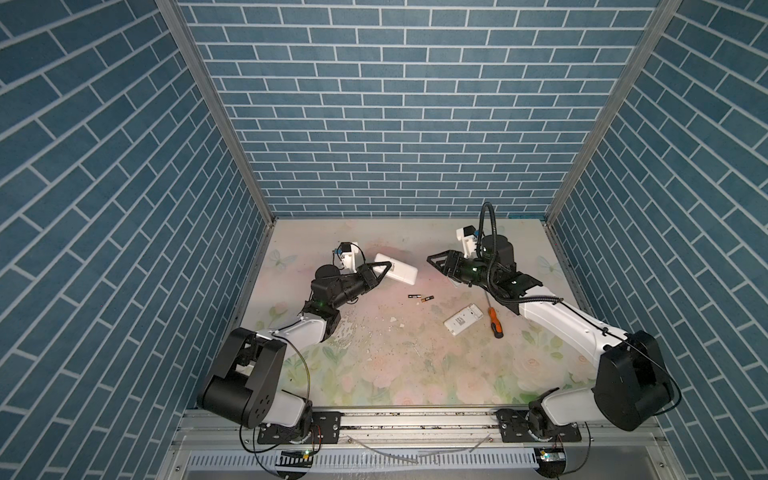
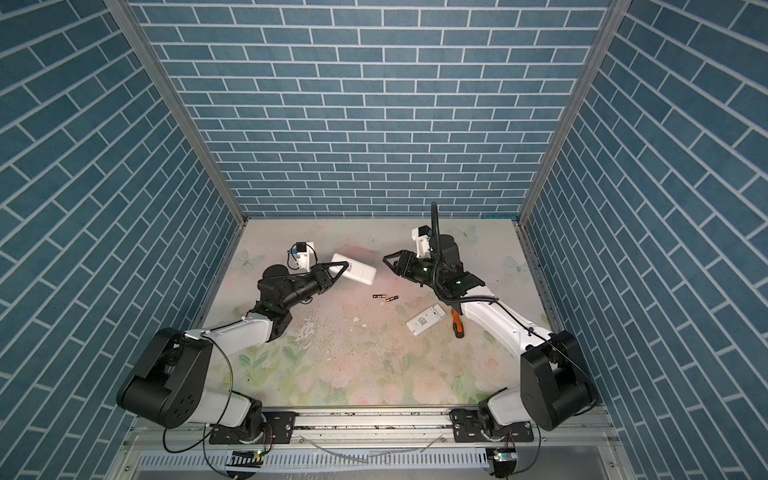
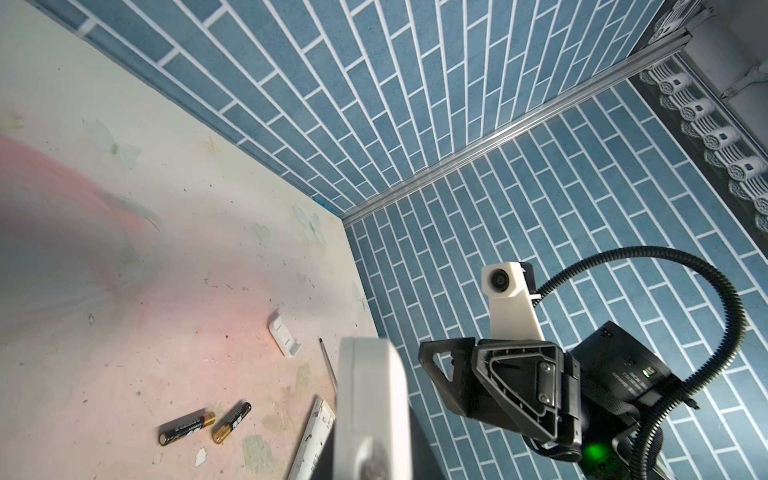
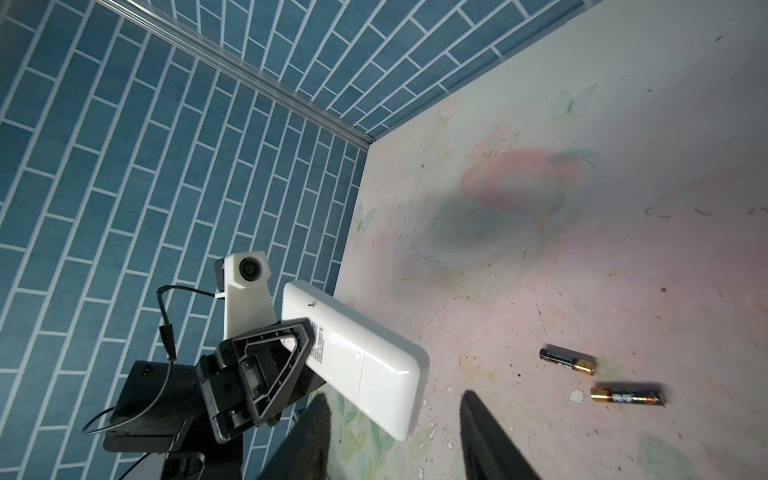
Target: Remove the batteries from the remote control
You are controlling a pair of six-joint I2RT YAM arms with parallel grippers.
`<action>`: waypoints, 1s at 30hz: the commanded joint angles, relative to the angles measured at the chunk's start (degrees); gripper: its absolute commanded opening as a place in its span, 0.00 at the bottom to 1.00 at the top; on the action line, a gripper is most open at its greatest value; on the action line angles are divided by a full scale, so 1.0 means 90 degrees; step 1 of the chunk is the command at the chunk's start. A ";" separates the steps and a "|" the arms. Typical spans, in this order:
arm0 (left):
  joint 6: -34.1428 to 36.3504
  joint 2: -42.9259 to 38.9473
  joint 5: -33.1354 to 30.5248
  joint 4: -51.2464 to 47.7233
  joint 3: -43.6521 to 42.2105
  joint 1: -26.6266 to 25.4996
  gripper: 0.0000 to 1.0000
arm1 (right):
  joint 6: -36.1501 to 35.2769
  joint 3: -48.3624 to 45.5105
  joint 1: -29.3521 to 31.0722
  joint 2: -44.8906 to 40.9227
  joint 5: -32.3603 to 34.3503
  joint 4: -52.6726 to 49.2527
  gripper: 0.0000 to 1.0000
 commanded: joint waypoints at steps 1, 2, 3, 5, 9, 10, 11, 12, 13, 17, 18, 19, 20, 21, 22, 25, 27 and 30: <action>0.0115 -0.0110 -0.0124 0.0406 -0.0029 -0.0035 0.00 | 0.0284 0.0130 0.0116 0.0208 -0.0239 0.0321 0.51; 0.0060 -0.0095 -0.0124 0.0479 -0.0023 -0.0035 0.00 | 0.0271 0.0166 0.0162 0.0291 -0.0276 0.0309 0.51; 0.0019 -0.0074 -0.0108 0.0523 0.0013 -0.0035 0.00 | 0.0273 0.0193 0.0212 0.0354 -0.0296 0.0314 0.51; -0.0079 -0.0015 -0.0100 0.0630 0.0057 -0.0042 0.00 | 0.0257 0.0267 0.0317 0.0485 -0.0311 0.0337 0.51; -0.0171 0.0056 -0.0085 0.0726 0.0140 -0.0096 0.00 | 0.0228 0.0424 0.0500 0.0682 -0.0365 0.0417 0.51; -0.0173 0.0075 -0.0083 0.0741 0.0157 -0.0112 0.00 | 0.0217 0.0462 0.0529 0.0737 -0.0374 0.0423 0.51; -0.0182 0.0095 -0.0085 0.0754 0.0163 -0.0129 0.00 | 0.0217 0.0488 0.0541 0.0785 -0.0389 0.0424 0.51; -0.0191 0.0105 -0.0085 0.0777 0.0172 -0.0142 0.00 | 0.0229 0.0508 0.0556 0.0819 -0.0413 0.0455 0.51; -0.0193 0.0115 -0.0088 0.0788 0.0172 -0.0160 0.00 | 0.0236 0.0535 0.0563 0.0849 -0.0436 0.0489 0.51; -0.0230 0.0142 -0.0086 0.0846 0.0172 -0.0192 0.00 | 0.0241 0.0625 0.0607 0.0942 -0.0468 0.0504 0.50; -0.0232 0.0144 -0.0085 0.0876 0.0172 -0.0200 0.00 | 0.0246 0.0648 0.0619 0.0955 -0.0475 0.0504 0.50; -0.0232 0.0144 -0.0086 0.0895 0.0172 -0.0194 0.00 | 0.0246 0.0666 0.0636 0.0984 -0.0477 0.0504 0.48; -0.0232 0.0145 -0.0093 0.0916 0.0172 -0.0195 0.00 | 0.0246 0.0677 0.0644 0.0993 -0.0477 0.0504 0.47; -0.0232 0.0145 -0.0092 0.0934 0.0172 -0.0193 0.00 | 0.0246 0.0692 0.0649 0.0999 -0.0477 0.0504 0.45; -0.0232 0.0144 -0.0085 0.0946 0.0182 -0.0199 0.00 | 0.0246 0.0687 0.0660 0.1008 -0.0477 0.0509 0.44; -0.0234 0.0135 -0.0076 0.0920 0.0192 -0.0201 0.00 | 0.0256 0.0667 0.0670 0.0994 -0.0496 0.0499 0.42; -0.0232 0.0133 -0.0076 0.0903 0.0206 -0.0199 0.00 | 0.0247 0.0664 0.0688 0.0975 -0.0497 0.0480 0.42; -0.0236 0.0135 -0.0076 0.0918 0.0213 -0.0199 0.00 | 0.0246 0.0647 0.0712 0.0945 -0.0507 0.0465 0.39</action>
